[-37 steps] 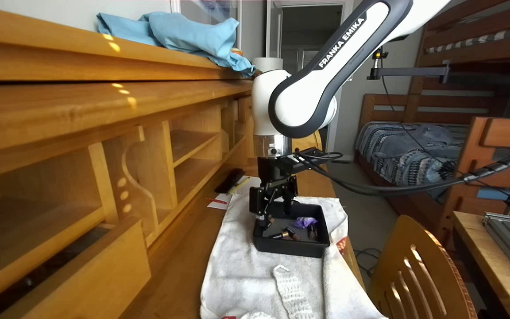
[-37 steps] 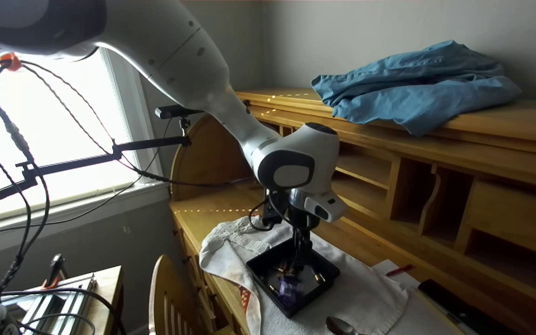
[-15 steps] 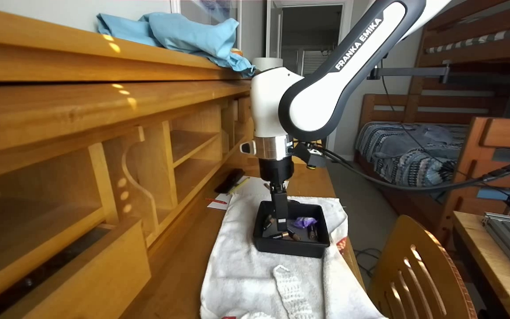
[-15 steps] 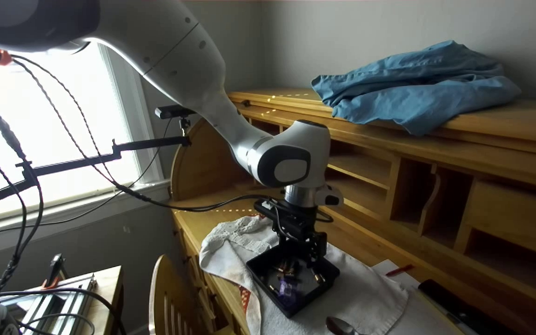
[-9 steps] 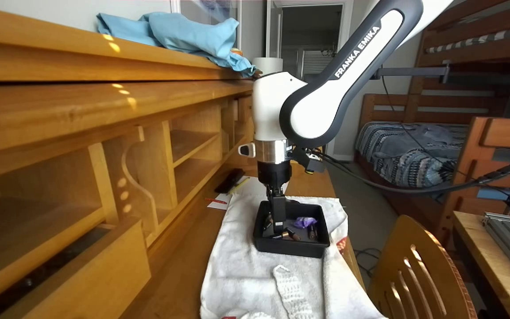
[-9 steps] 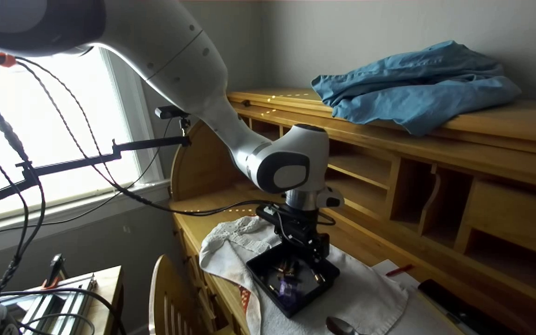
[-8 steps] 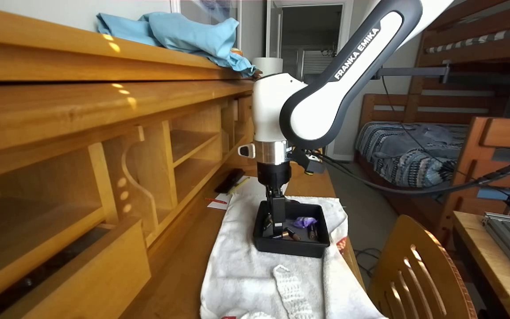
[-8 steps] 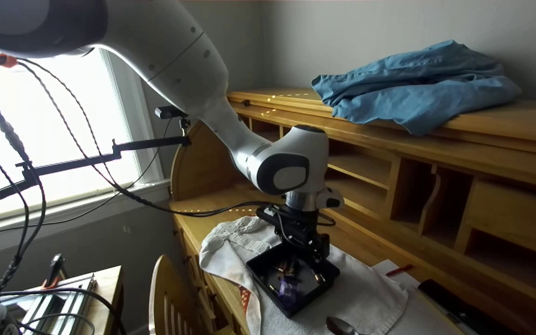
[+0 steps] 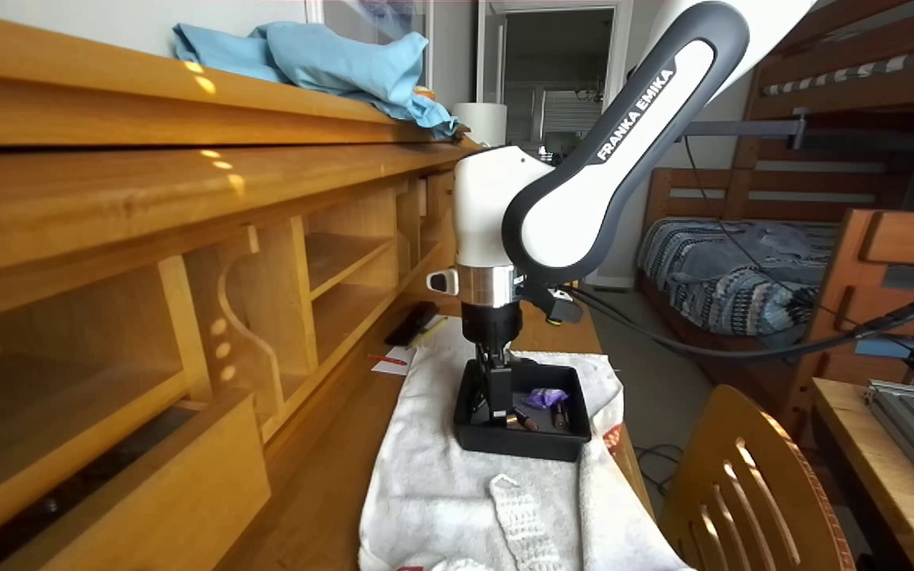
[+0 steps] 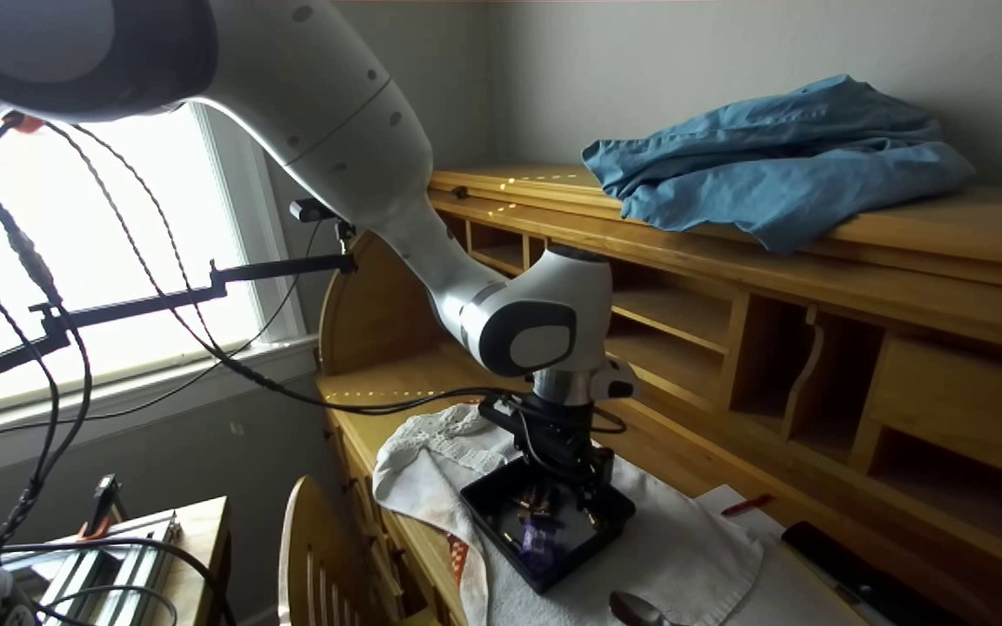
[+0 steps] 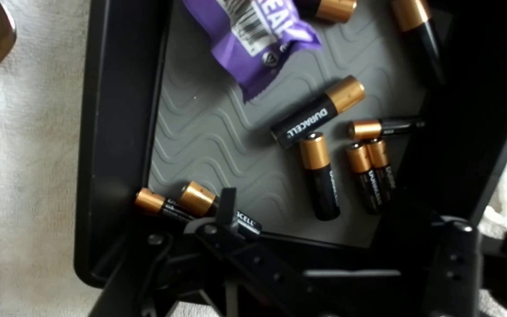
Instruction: Remove one brown and one purple object from the box
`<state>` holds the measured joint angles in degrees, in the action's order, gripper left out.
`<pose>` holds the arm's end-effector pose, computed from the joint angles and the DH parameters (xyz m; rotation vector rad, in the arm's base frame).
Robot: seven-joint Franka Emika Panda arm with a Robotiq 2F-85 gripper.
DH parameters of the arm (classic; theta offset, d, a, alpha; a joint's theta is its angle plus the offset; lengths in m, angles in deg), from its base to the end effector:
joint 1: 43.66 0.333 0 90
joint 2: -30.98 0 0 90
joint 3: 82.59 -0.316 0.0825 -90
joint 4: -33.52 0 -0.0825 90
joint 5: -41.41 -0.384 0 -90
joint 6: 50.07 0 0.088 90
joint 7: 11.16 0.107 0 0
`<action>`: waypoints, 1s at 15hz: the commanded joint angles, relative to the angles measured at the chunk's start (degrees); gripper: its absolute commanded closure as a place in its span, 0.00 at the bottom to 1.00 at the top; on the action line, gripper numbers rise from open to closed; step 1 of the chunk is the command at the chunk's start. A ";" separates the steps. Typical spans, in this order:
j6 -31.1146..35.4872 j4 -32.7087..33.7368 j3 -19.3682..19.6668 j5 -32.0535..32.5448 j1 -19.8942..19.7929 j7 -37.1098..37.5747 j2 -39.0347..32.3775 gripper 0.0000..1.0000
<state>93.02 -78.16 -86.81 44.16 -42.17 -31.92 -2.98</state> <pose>0.6102 0.0604 0.1687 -3.0292 -0.7563 0.0628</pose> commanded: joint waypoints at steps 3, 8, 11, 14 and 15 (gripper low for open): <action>1.82 -0.57 -0.74 1.35 -1.17 -0.51 -0.57 0.58; 2.06 -0.97 -0.74 1.33 -1.30 -0.49 -0.68 0.93; 2.07 -1.02 -0.71 1.30 -1.40 -0.44 -0.68 0.97; 0.83 -1.35 -0.94 0.21 -1.83 0.34 0.62 0.96; 0.54 -1.66 -1.10 -0.30 -2.15 0.52 1.32 0.96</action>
<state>93.64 -78.25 -86.86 44.14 -42.68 -31.87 -3.61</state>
